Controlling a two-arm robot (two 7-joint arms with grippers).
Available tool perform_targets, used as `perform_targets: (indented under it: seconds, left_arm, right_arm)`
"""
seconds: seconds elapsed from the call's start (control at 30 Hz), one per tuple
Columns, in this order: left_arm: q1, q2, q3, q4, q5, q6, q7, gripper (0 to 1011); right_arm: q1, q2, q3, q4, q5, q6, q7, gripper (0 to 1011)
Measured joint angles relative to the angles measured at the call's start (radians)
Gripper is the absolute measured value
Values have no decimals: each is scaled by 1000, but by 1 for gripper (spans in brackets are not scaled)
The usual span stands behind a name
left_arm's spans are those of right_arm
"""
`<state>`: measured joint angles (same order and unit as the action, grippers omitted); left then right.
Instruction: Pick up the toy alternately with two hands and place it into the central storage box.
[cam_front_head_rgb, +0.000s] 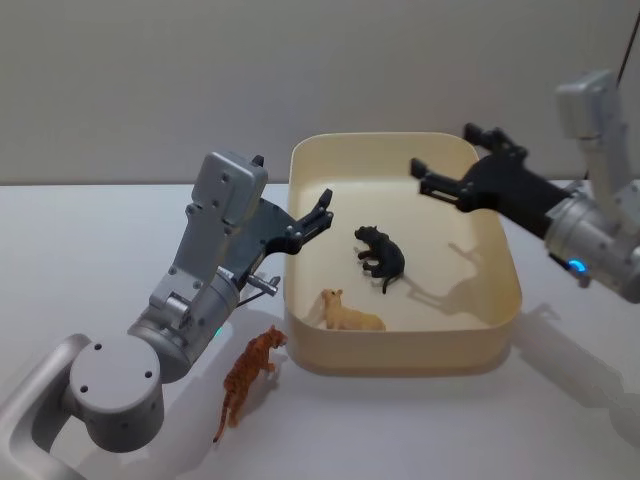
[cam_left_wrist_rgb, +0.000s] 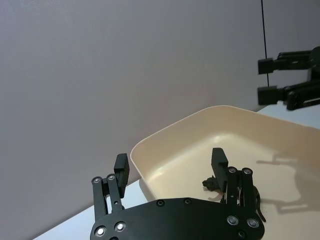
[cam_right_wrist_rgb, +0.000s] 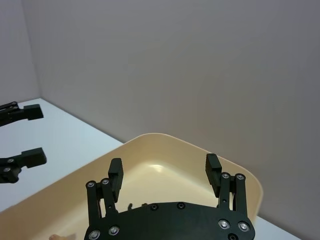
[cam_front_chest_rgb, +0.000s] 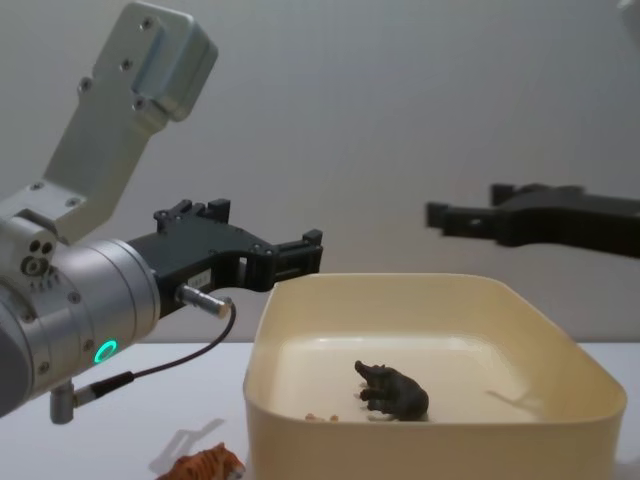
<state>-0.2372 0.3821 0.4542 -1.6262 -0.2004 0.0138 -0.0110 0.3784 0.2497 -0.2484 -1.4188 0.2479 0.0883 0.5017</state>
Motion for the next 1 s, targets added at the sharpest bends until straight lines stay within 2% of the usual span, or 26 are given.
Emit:
perform_targets:
  seconds: [0.43,0.73,1.0]
  left_arm:
    - [0,0,0,0,0,0,0,1002]
    - [6,7,-3,-14,-6,16,-14,1001]
    - [42,42,-16,-77,-48,84,-7,1002]
  right_arm:
    - [-88,97,80,-115,82,14,-71,1001]
    - [-115,125,104,-150,105,20,-90,1001]
    - [-129,140,116,-169,117,23,-101,1001]
